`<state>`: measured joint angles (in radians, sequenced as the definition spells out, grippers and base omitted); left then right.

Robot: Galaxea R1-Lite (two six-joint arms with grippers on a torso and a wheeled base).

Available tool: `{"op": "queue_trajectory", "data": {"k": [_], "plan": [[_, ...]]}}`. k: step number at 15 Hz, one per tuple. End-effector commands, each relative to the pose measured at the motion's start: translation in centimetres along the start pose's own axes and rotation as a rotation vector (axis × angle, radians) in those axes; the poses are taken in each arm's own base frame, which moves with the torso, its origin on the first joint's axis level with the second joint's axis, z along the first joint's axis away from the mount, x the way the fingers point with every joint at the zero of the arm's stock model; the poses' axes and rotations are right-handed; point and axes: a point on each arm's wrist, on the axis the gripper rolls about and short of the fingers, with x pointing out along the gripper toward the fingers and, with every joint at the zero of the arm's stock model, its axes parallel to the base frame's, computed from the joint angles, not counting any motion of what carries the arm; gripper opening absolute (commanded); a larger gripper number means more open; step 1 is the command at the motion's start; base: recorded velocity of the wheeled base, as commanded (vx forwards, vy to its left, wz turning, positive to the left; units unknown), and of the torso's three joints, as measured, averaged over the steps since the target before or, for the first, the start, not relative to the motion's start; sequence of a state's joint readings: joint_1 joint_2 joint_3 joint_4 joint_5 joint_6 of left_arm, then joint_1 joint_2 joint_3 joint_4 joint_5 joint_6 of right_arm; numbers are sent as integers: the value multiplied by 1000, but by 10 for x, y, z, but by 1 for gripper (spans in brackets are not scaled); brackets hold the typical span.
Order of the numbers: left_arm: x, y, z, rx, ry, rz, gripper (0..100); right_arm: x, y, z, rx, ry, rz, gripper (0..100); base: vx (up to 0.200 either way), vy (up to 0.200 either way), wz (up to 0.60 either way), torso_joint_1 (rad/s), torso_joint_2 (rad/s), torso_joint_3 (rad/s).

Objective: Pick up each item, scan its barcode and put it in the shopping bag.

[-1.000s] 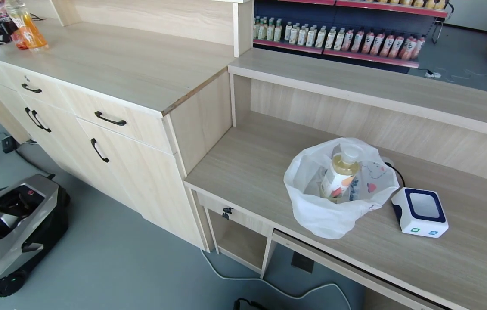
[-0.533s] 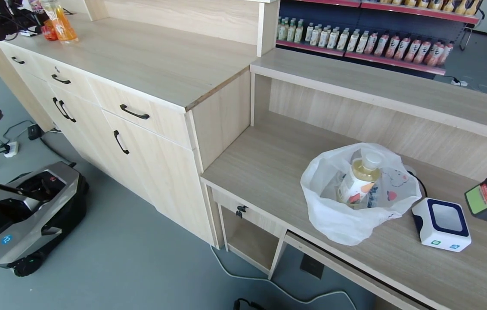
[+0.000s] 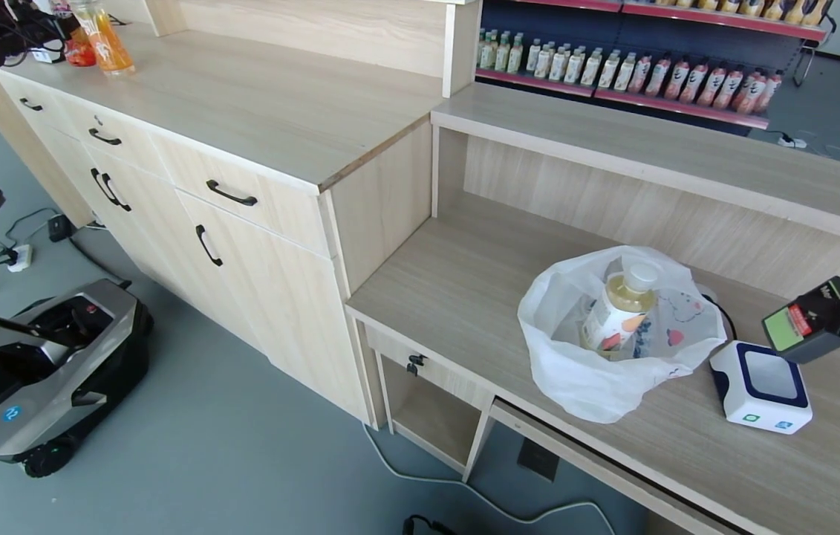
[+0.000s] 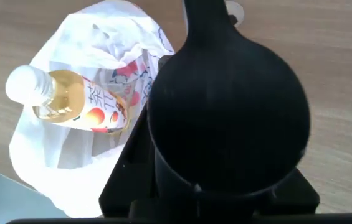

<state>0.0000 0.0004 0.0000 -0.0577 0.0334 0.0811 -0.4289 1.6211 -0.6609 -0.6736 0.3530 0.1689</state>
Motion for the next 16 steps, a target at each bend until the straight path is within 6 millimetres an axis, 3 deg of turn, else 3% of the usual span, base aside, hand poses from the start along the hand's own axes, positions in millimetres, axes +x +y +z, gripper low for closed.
{"op": "queue_trajectory", "data": {"k": [1, 3, 7, 16], "plan": [[0, 0, 0, 0, -1, 0, 100, 14, -5, -4, 0, 13, 75, 0, 0, 0, 0, 0, 0, 0], [0, 0, 0, 0, -1, 0, 100, 19, -8, -6, -2, 20, 141, 0, 0, 0, 0, 0, 0, 0], [0, 0, 0, 0, -1, 0, 100, 29, -27, -21, -75, 68, 76, 0, 0, 0, 0, 0, 0, 0], [0, 0, 0, 0, -1, 0, 100, 34, -27, -31, -102, 88, 84, 0, 0, 0, 0, 0, 0, 0]]}}
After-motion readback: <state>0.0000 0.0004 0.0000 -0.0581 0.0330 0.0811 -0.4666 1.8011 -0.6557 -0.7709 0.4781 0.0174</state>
